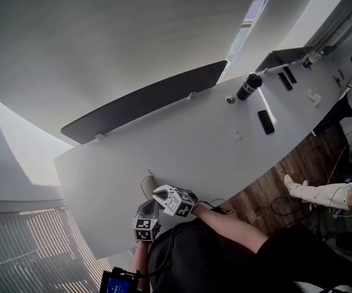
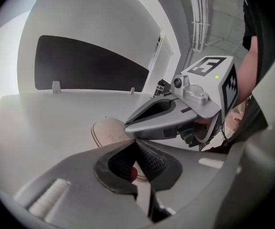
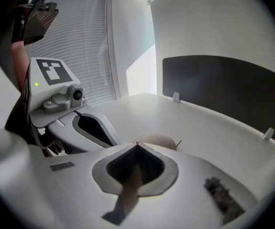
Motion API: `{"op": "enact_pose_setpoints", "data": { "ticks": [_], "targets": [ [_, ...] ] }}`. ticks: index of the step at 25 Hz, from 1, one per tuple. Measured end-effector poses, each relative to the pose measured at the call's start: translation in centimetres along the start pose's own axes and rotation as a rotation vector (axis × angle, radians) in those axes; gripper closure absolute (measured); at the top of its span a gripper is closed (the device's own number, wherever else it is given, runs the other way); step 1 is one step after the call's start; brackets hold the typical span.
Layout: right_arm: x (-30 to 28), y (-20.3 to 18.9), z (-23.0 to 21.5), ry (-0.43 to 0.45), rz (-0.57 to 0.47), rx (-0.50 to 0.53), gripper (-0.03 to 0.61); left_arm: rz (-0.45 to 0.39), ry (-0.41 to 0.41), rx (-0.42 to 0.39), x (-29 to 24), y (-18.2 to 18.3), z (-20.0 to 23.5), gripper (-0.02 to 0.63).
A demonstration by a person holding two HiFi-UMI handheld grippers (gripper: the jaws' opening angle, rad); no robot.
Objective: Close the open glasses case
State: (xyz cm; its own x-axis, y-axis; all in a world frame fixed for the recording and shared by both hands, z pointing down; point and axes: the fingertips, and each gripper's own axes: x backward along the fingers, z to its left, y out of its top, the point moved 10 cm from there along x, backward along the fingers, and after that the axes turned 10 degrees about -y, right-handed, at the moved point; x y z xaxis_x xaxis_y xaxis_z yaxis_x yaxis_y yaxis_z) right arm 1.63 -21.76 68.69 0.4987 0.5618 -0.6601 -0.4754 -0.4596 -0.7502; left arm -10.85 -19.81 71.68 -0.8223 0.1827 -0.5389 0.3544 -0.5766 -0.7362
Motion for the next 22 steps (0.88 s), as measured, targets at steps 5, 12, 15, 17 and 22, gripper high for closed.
{"op": "enact_pose_setpoints", "data": {
  "ticks": [5, 12, 15, 17, 22],
  "targets": [
    [0.1, 0.2, 0.1, -0.005, 0.007, 0.020, 0.574, 0.021, -0.012, -0.038, 0.0, 0.2, 0.0, 0.606],
    [1.4, -0.9, 0.4, -0.031, 0.010, 0.077, 0.574, 0.021, 0.003, -0.045, -0.1, 0.2, -0.1, 0.606],
    [1.4, -1.3, 0.2, -0.033, -0.013, 0.002, 0.574, 0.026, 0.009, -0.050, -0.1, 0.2, -0.2, 0.606],
    [1.4, -1.4, 0.1, -0.028, -0.018, -0.009, 0.574, 0.027, 0.009, -0.048, -0.1, 0.2, -0.1, 0.606],
    [1.5, -1.5, -0.1, -0.041, -0.055, -0.052, 0.574, 0.031, 0.017, -0.066, -0.2, 0.2, -0.2, 0.606]
  ]
}}
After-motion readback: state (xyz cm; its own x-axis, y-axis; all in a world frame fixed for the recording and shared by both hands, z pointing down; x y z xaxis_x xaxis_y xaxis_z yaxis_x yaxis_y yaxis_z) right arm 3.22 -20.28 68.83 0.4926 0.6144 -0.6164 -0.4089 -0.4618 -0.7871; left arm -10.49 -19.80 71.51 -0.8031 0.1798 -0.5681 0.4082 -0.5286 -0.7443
